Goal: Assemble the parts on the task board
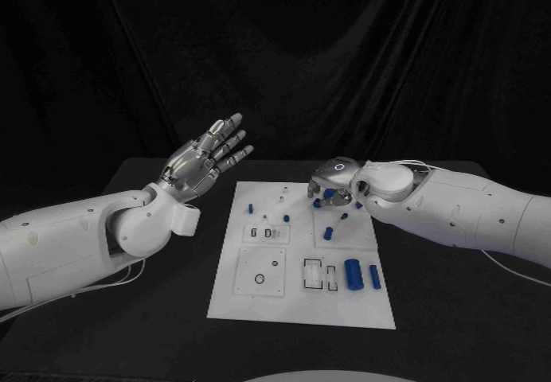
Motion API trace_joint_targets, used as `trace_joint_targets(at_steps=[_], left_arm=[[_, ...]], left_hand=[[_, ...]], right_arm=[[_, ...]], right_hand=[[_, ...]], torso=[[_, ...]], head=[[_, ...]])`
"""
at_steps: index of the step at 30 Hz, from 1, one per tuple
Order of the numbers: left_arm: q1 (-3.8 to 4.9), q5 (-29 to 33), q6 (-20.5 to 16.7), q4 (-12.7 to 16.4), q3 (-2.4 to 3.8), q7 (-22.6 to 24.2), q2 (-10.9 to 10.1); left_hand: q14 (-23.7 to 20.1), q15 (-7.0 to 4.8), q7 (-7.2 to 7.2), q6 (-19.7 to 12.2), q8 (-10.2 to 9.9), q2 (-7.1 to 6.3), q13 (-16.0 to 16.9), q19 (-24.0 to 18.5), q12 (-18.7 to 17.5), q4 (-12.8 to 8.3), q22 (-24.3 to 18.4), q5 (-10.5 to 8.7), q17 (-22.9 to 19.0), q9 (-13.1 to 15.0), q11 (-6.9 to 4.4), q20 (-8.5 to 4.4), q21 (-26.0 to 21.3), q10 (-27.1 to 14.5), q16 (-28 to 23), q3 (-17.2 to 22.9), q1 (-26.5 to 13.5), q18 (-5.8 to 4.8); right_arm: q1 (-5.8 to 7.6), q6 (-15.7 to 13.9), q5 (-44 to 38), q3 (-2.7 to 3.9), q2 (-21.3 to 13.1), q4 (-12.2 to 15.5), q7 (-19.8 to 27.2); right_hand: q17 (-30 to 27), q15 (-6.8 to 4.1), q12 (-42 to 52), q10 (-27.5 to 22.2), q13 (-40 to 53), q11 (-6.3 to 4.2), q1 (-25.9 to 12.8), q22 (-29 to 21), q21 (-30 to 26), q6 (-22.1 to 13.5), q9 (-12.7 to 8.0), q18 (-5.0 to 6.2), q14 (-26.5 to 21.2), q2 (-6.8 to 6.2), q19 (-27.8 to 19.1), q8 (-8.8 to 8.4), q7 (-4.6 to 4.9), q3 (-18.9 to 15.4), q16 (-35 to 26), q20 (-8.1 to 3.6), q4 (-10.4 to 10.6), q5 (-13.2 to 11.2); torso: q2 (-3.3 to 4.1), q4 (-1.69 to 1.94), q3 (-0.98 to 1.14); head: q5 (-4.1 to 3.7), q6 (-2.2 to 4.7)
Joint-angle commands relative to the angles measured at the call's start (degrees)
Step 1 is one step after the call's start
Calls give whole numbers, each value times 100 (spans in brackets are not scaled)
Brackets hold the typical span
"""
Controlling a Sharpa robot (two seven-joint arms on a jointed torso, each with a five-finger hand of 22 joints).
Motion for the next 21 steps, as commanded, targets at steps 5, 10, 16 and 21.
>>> trace_joint_targets(at_steps=[5, 10, 16, 21], left_arm=[[15, -13, 125, -5, 6, 1, 14], [15, -13, 147, -5, 6, -24, 17], [15, -13, 170, -11, 6, -69, 25], [14, -13, 199, -17, 6, -115, 39]], left_hand=[[18, 104, -9, 118, 76, -16, -3, 7, 141, -38, -61, 127, -41, 94, 43, 46, -95, -5, -55, 245, 81, 0], [18, 102, -2, 128, 79, -17, -3, 7, 144, -41, -61, 139, -41, 95, 49, 48, -95, -5, -55, 254, 87, 0], [18, 102, 12, 151, 84, -14, -2, 7, 150, -52, -61, 172, -41, 98, 60, 56, -95, -4, -55, 283, 102, 2], [18, 102, 19, 165, 87, -14, -1, 7, 152, -66, -61, 205, -41, 100, 65, 60, -95, -3, -55, 312, 119, 3]], right_arm=[[-68, -122, -64, 4, 55, -112, 53], [-104, -158, -64, 4, 85, -162, 82], [-122, -162, -63, 4, 116, -229, 117], [-127, -219, -63, 4, 126, -276, 177]], right_hand=[[100, -7, -109, 143, 87, -26, 42, 154, 174, 241, 132, -174, 143, -83, 9, 56, 57, 175, 123, 9, -70, 102], [100, -9, -92, 213, 94, -30, 29, 171, 176, 312, 163, -175, 143, -80, 6, 86, 79, 204, 121, 8, -72, 97], [73, -16, -110, 276, 84, -40, 78, 191, 165, 371, 211, -174, 129, -85, -16, 98, 103, 351, 97, 2, -123, 412], [95, -34, -109, 374, 85, -82, 133, 252, 182, 500, 280, -179, 116, -67, -26, 154, 169, 523, 99, -9, -190, 570]], torso=[[-2, 2, -3], [-2, 4, -4], [1, 11, -3], [4, 3, -3]], head=[[14, -26], [16, -44], [7, -71], [10, -87]])
